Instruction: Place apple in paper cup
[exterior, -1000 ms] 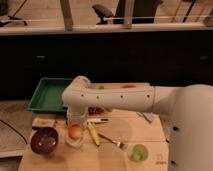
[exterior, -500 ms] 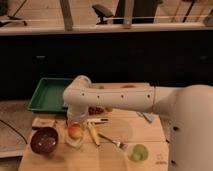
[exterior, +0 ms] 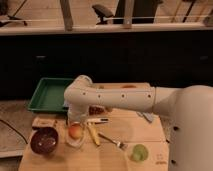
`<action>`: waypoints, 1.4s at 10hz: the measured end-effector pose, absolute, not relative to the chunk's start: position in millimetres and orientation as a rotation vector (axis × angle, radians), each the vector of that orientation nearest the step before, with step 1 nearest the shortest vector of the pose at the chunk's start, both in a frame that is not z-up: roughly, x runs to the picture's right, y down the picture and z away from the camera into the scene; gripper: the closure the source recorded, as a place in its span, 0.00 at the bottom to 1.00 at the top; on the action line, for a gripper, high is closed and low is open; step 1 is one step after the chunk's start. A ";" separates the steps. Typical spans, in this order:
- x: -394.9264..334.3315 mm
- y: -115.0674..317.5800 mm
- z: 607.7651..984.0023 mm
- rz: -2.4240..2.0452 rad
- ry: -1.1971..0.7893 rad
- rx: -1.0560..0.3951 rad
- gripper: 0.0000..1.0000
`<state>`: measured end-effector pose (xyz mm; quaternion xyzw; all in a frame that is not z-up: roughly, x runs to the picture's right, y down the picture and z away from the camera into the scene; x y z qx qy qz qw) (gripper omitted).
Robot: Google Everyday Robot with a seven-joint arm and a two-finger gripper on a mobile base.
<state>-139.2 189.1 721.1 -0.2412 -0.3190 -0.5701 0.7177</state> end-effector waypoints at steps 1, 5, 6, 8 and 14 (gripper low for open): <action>-138.5 189.4 721.2 -1.262 -0.707 -0.534 0.67; -138.4 189.6 721.3 -1.286 -0.729 -0.535 0.66; -138.1 189.7 721.4 -1.284 -0.731 -0.536 0.63; -137.5 190.4 721.7 -1.301 -0.747 -0.536 0.61; -137.4 188.7 723.7 -1.324 -0.778 -0.542 0.76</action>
